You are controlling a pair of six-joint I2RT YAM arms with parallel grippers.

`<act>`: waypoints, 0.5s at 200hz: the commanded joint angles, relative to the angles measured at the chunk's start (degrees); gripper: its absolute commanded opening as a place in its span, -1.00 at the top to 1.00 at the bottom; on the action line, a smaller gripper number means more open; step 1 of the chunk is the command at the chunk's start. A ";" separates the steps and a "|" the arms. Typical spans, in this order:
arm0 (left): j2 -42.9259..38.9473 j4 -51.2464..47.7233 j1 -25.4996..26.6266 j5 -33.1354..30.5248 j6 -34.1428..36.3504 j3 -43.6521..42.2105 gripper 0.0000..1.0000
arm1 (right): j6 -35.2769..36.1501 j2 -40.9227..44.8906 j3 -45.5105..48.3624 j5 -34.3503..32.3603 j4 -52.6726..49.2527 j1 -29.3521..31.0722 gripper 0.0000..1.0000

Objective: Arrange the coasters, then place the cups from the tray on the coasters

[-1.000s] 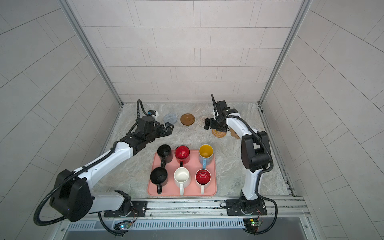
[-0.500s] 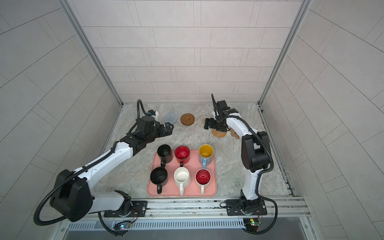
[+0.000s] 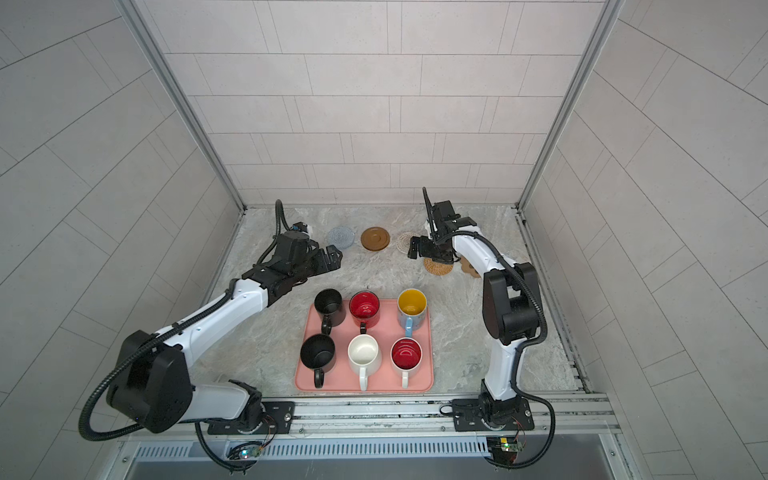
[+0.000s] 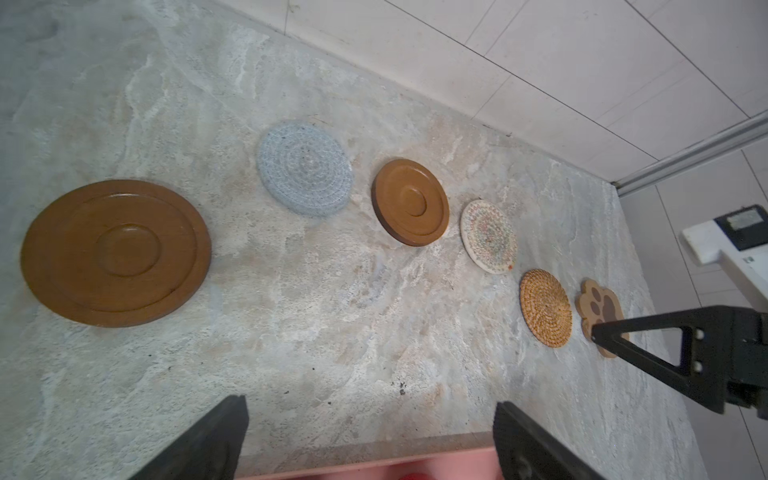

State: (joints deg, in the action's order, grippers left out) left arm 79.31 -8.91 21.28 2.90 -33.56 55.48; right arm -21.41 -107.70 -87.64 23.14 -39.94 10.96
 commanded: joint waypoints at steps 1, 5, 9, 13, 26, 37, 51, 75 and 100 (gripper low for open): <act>1.41 -3.66 -3.73 -0.23 -0.99 2.63 -1.00 | 0.27 4.50 1.59 -0.01 0.27 0.04 -0.99; 1.81 -3.96 -4.40 0.30 -0.72 2.85 -1.00 | 0.31 4.80 1.94 -0.14 0.30 0.06 -0.99; 2.24 -4.28 -5.02 0.58 -0.43 3.07 -1.00 | 0.31 5.22 2.23 -0.31 0.22 0.05 -0.99; 2.66 -4.71 -5.50 0.72 -0.10 3.28 -1.00 | 0.39 5.50 2.51 -0.49 0.18 0.08 -0.99; 4.43 -6.20 -7.11 1.21 1.42 4.65 -1.00 | 0.40 6.92 3.46 -1.02 0.03 0.05 -0.99; 6.32 -7.40 -8.33 1.81 2.69 6.12 -1.00 | 0.37 8.19 4.40 -1.44 -0.11 0.04 -0.99; 9.30 -8.94 -9.89 2.73 3.83 8.16 -1.00 | 0.18 10.04 5.67 -2.01 -0.21 0.06 -0.99; 14.56 -12.14 -12.48 2.97 4.54 12.00 -1.00 | -0.14 13.67 8.67 -3.11 -0.22 0.03 -0.99; 20.07 -15.93 -14.50 5.34 7.55 16.98 -1.00 | -0.21 17.88 11.94 -4.36 -0.72 0.04 -0.99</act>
State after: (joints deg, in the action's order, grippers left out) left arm 95.72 -19.33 8.60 6.07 -29.56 67.79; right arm -21.43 -94.45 -78.22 21.08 -39.66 10.96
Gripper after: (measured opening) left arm 0.999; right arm 0.995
